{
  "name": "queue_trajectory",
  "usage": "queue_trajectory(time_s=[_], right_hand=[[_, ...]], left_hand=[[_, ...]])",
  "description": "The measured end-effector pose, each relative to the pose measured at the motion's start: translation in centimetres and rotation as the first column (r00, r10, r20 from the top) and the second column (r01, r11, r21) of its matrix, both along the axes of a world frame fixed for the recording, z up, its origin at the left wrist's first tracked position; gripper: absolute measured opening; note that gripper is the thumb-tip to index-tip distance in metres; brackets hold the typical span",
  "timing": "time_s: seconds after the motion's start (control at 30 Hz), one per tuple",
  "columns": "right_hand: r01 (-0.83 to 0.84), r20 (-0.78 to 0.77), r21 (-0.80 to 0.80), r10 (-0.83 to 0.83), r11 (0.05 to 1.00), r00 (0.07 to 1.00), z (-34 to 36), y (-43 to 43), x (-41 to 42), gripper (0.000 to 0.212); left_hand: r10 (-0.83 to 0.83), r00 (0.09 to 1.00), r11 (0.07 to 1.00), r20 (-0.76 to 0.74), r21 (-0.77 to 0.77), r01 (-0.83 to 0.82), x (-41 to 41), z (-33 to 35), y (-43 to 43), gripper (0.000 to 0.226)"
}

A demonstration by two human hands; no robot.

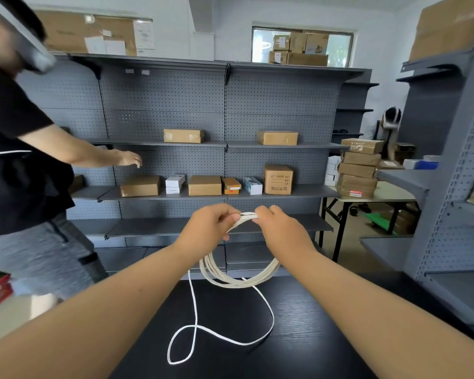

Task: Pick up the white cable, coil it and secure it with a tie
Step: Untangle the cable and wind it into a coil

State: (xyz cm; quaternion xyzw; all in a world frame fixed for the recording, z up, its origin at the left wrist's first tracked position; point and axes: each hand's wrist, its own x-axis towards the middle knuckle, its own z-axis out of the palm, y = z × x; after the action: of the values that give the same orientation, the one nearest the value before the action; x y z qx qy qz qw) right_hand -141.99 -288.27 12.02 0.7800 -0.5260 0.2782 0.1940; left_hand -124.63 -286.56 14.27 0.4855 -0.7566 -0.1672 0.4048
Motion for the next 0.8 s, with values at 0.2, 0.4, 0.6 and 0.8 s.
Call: queue_trajectory(time_s=[0.2,0.4,0.6,0.8], right_hand=[[0.024,0.137,0.12,-0.04,0.993,0.99,-0.3,-0.5,-0.2,0.016],[-0.023,0.194,0.179,-0.012,0.984,0.981,-0.4,-0.6,-0.5,0.021],[-0.14,0.078,0.202,0.126,0.969,0.989,-0.2,-0.7,-0.2,0.031],[-0.097,-0.215,-0.029,0.089,0.995,0.973,-0.4,-0.1,-0.3,0.035]], left_hand=[[-0.009,0.998,0.999,-0.066,0.051,0.012,0.0,-1.0,0.0,0.016],[0.07,0.961,0.987,0.269,-0.158,-0.028,0.2,-1.1,0.3,0.026],[0.089,0.891,0.988,0.446,-0.152,-0.023,-0.3,-0.1,0.4,0.032],[0.076,0.834,0.991,0.546,-0.136,-0.001,-0.4,0.4,-0.2,0.031]])
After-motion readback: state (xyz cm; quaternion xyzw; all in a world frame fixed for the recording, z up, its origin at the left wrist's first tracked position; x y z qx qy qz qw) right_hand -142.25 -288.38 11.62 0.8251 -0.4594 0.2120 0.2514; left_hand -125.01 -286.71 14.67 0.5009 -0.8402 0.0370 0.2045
